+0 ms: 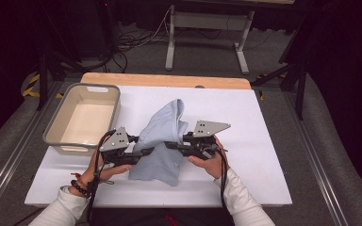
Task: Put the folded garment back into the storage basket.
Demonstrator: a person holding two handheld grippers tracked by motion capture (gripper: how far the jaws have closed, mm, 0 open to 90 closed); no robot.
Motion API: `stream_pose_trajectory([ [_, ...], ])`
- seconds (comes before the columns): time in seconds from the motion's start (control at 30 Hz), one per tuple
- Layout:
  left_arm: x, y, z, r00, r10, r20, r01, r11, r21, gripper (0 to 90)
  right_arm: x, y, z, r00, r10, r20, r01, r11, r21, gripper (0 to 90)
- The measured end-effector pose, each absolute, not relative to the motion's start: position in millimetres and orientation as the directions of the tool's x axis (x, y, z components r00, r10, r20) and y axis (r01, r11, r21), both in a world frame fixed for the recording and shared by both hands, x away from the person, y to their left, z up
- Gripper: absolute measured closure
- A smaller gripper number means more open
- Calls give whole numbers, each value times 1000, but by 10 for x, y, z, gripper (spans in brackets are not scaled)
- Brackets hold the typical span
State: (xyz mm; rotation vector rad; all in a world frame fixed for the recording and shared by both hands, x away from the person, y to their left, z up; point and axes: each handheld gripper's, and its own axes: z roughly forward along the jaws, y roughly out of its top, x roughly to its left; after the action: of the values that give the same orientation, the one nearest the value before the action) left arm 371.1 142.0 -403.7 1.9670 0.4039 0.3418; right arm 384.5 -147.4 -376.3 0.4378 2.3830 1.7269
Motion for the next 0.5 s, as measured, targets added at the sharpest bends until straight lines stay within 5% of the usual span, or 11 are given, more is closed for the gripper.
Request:
stream_pose_trajectory([
  [0.23, 3754, 1463, -4187, 913, 407, 10, 171, -405, 898, 468, 3825, -1419, -3650, -944, 329, 5, 101, 276, 956, 764],
  [0.4, 3752, 1488, -4184, 914, 404, 22, 160, -410, 898, 686, 3814, -1372, -3596, -943, 333, -9, 86, 269, 959, 764],
  [0.5, 3729, 1521, -4115, 912, 409, 29, 155, -408, 900, 737, 3820, -1351, -3556, -943, 333, -13, 78, 259, 963, 764],
])
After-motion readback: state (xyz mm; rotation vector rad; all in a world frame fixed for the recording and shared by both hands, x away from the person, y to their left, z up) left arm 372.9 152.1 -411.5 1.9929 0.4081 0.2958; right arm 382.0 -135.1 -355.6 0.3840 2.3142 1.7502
